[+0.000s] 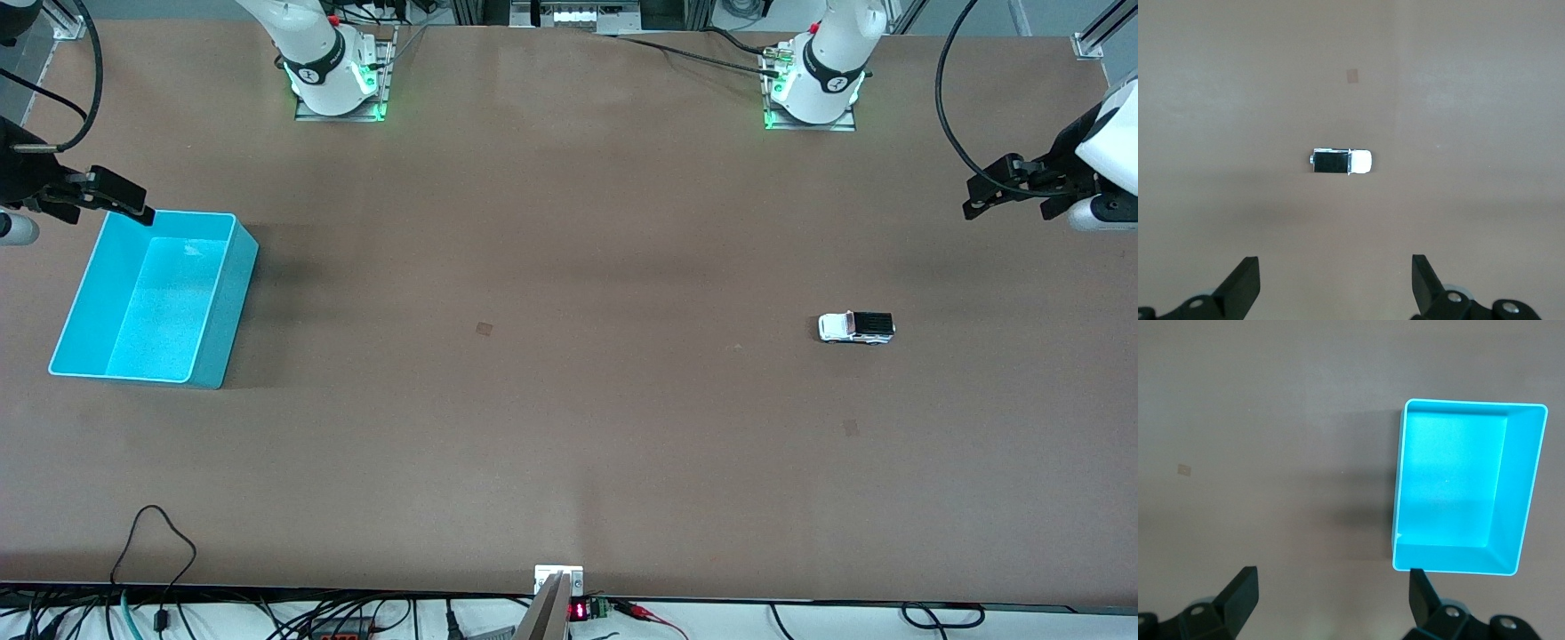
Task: Wind and store white jeep toy
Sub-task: 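Reach the left gripper down toward the white toy jeep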
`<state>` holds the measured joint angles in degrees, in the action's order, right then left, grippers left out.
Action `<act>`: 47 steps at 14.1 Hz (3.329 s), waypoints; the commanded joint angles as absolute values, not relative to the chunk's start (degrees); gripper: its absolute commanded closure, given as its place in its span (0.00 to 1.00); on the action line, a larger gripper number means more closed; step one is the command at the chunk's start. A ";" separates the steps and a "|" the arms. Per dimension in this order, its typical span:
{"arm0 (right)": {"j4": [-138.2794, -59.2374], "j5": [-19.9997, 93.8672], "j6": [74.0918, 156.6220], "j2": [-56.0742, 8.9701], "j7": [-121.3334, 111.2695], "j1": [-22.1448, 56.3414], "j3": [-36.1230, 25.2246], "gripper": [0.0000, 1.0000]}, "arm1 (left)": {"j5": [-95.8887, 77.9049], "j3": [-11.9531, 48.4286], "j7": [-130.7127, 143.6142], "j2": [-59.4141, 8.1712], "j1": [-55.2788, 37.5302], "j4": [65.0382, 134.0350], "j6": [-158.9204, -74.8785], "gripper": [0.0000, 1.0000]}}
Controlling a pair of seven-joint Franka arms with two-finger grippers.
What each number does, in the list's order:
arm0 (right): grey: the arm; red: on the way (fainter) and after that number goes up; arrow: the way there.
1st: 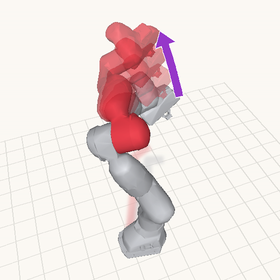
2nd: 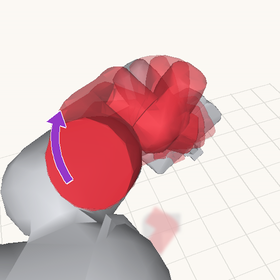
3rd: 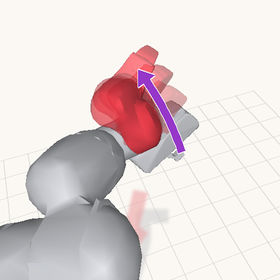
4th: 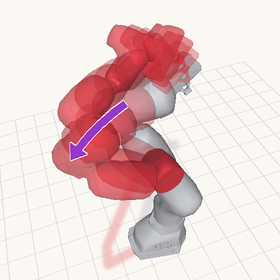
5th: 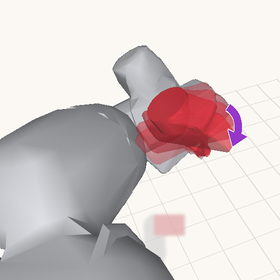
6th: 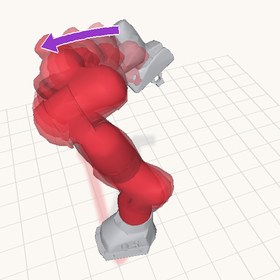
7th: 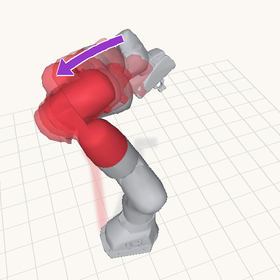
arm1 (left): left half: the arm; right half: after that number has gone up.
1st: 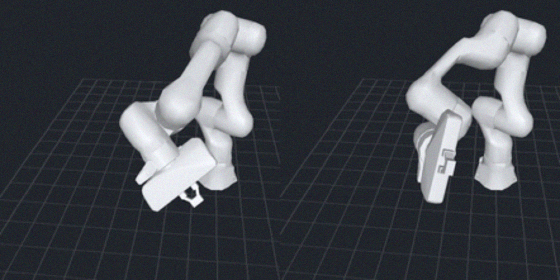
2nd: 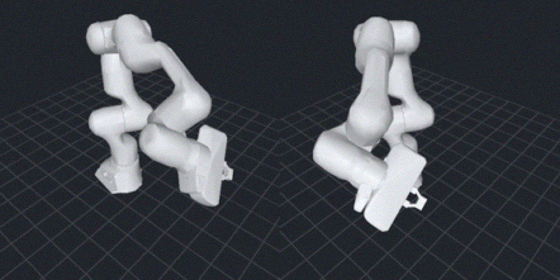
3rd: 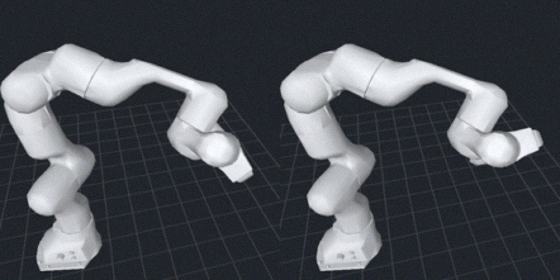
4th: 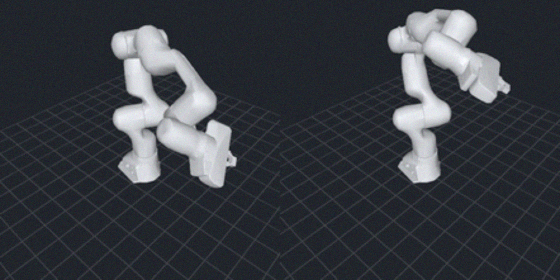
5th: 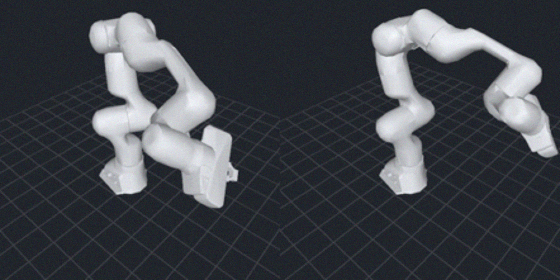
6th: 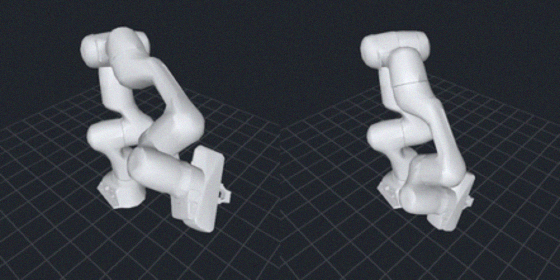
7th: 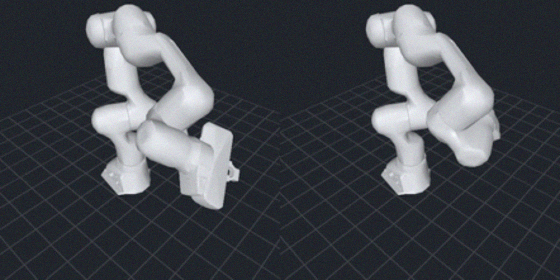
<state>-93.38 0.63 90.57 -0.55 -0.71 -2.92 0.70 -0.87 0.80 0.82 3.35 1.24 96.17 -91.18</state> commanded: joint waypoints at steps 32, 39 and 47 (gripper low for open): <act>-94.39 -0.53 86.84 -8.43 -0.09 -3.43 1.67 0.00 | 1.05 1.32 -33.87 -8.35 1.41 119.88 -120.94 0.00; -94.39 -2.99 86.57 -9.23 -0.09 -3.52 1.67 0.00 | 0.97 1.32 -61.34 -11.86 2.37 119.53 -122.25 0.00; -94.57 -3.16 86.22 -9.49 -0.09 -3.69 1.67 0.00 | 1.14 1.32 -84.77 -18.10 4.40 119.62 -131.99 0.00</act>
